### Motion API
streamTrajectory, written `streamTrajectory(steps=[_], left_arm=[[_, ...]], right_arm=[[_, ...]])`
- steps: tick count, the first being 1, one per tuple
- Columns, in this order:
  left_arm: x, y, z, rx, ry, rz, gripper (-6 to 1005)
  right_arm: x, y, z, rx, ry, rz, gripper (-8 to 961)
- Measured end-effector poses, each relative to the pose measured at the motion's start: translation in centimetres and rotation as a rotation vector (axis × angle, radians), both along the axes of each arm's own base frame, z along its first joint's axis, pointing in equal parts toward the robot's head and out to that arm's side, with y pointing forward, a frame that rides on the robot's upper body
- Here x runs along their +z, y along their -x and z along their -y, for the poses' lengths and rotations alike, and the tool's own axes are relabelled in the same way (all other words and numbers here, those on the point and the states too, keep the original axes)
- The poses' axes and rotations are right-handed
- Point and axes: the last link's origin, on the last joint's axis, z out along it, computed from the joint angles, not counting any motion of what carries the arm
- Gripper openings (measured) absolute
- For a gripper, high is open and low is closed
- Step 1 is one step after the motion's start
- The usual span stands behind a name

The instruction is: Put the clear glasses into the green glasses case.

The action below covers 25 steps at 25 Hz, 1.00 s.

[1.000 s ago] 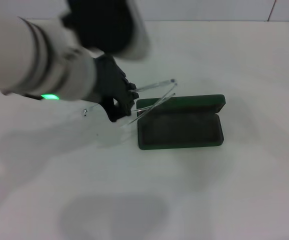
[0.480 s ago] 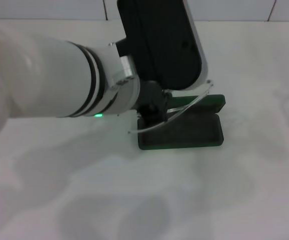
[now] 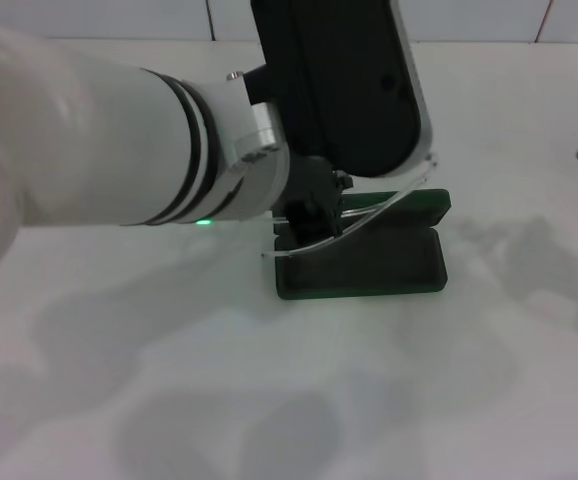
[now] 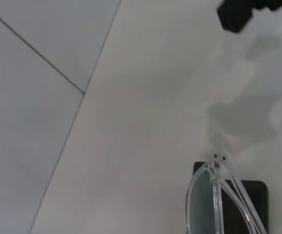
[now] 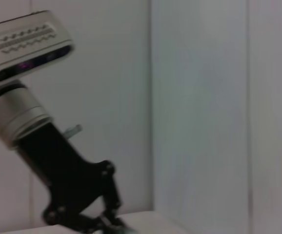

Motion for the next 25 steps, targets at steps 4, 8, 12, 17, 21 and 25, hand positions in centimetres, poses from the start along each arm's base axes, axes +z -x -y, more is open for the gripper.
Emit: streamTrajectory(steps=[4,8,12,17,21,25], left_arm=[[0.5,-0.1,-0.5,0.013,-0.025,0.023,75],[1.1,-0.4,-1.1,0.034,-0.044,0.082,75],[2.9,-1.0,-1.8,0.121,0.009,0.262,75],[6.2,-0.4,-2.7,0.276,0.128,0.492,75],[7.4,1.0,-3.3,0.407,0.243,0.639,75],[8.1,2.8,-3.9,0.511,0.335,0.755,75]], right_arm=[[-1.7,1.2,-0.3,0.040,0.083,0.014,7],[-3.3,2.4,-0.4,0.094,0.144,0.029,7],[-3.6,3.4,-0.5,0.150,0.146,0.025,7],[-3.5,4.3,-0.5,0.214,0.119,-0.003,7],[-2.9,4.9,0.1,0.282,0.100,-0.040,7],[-2.3,5.4,0.8,0.349,0.079,-0.082,7]])
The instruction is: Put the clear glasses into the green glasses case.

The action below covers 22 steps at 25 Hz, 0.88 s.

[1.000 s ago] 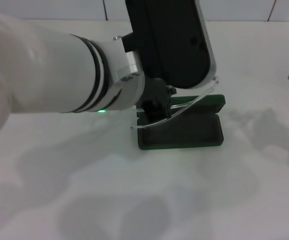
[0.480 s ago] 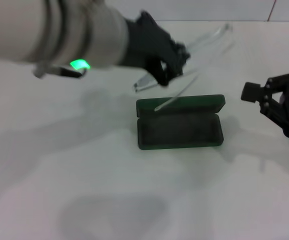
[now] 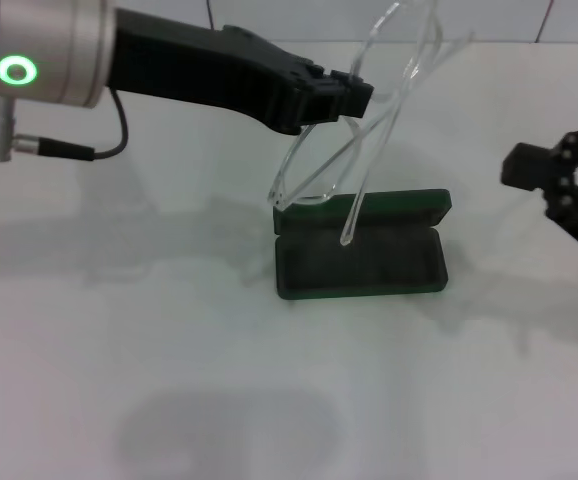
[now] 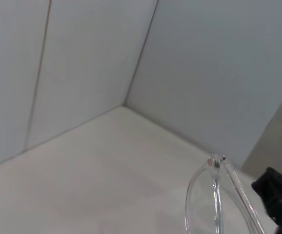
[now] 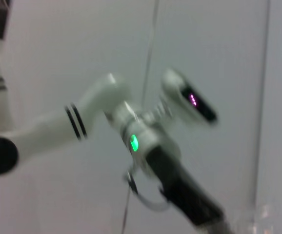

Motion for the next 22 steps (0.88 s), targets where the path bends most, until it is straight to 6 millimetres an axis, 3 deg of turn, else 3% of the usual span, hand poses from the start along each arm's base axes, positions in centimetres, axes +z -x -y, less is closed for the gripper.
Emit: streamTrajectory(steps=[5,10,15,22], left_arm=[[-0.6,2.2,-0.8,0.097,0.078,0.078,74],[-1.4,3.0,-0.9,0.115,0.112,0.092,74],[-1.7,2.7,-0.8,0.102,0.126,0.089,74],[-2.0,2.4,-0.7,0.080,0.133,0.084,74]], right_arm=[[1.1,0.7,1.0,0.084,-0.026,-0.075,7],[1.9,1.3,0.8,0.124,-0.084,-0.117,6],[1.9,2.4,-1.1,0.124,-0.142,-0.097,6],[-0.3,4.5,-4.0,0.137,-0.146,-0.042,6]])
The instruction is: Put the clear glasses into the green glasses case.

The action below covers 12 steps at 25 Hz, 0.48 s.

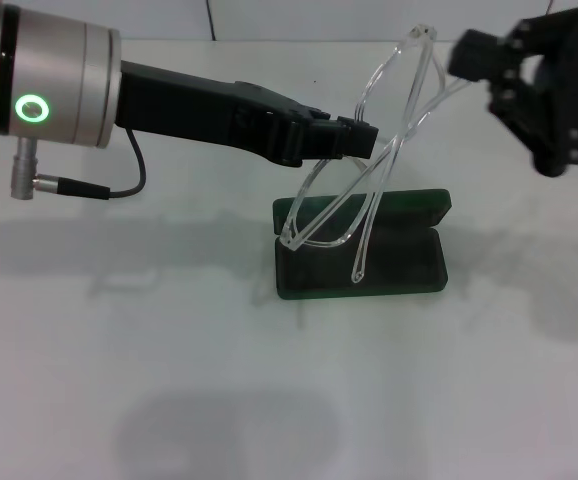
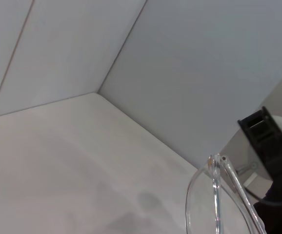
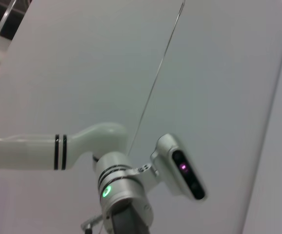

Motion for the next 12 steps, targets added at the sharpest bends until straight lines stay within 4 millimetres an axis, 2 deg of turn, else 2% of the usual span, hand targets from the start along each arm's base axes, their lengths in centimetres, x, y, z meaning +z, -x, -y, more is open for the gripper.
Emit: streamTrajectory(steps=[6,12], left_arm=[[0.1,-0.2,0.0,-0.015,-0.003,0.010,74],[0.4,-0.2,-0.1,-0.018,-0.010,0.013,75]], right_arm=[[-1.4,0.9,-0.8,0.007,0.020,0.044,6],[-1.4,0.9,-0.6,0.011,0.015,0.047,6]])
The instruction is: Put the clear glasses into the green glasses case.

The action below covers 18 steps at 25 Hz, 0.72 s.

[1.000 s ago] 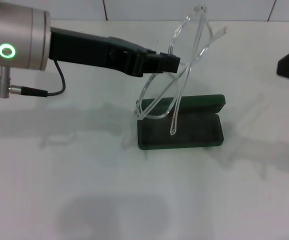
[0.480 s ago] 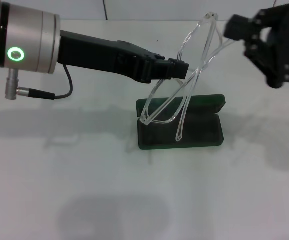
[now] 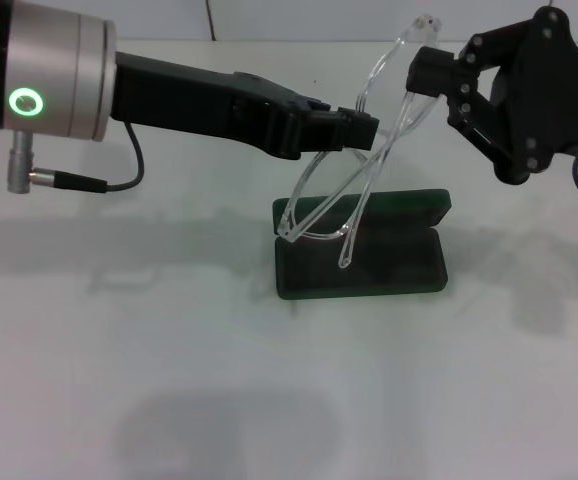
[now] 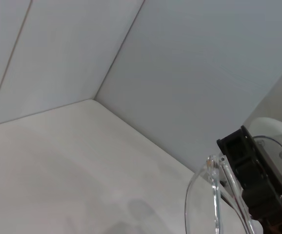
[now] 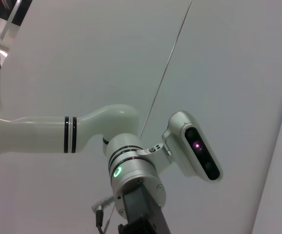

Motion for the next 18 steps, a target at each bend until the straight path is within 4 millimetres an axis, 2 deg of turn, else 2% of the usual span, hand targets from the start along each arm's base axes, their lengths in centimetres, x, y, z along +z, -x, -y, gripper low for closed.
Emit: streamTrajectory(steps=[11,18], left_arm=[[-0.06,-0.73,0.07,-0.036,0.019,-0.008,75],[0.24,0.05,-0.50,-0.007,0.007,-0.009,75]], right_arm=[[0.03,-0.22,-0.23,-0.008,-0.028,0.001,6],[0.43,-0.07,0.15,0.012,-0.033,-0.024,6]])
